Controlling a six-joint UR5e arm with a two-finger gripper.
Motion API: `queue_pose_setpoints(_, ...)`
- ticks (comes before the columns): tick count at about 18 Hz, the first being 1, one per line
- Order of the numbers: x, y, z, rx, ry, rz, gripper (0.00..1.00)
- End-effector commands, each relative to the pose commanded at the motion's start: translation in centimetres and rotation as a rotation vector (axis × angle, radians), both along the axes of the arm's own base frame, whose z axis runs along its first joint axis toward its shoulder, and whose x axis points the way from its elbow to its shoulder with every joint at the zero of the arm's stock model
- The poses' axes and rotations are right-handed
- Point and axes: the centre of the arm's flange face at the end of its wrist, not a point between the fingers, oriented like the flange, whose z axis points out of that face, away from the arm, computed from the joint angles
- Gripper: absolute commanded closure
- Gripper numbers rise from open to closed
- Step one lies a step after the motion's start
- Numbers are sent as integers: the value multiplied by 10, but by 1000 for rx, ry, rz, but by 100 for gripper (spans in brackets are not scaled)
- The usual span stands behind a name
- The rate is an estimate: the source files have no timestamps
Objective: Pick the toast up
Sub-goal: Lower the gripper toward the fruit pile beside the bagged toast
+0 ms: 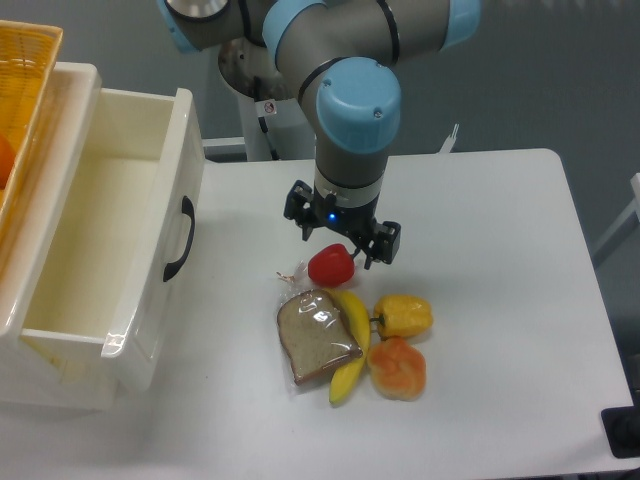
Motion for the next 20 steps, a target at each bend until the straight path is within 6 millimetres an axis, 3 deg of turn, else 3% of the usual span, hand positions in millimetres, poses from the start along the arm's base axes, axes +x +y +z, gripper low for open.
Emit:
queue_pose_setpoints(4,-4,7,-9,8,5,-1,0)
queue_pose_setpoints(9,-10,15,-61,-12,-71,3,0)
queue_pose_setpoints(14,-19,31,-99,32,-147,52,0)
queue_pose_setpoints(15,-21,34,-115,21,-170,62,0)
queue_pose_setpoints(20,-44,28,-142,38,-210,121,0)
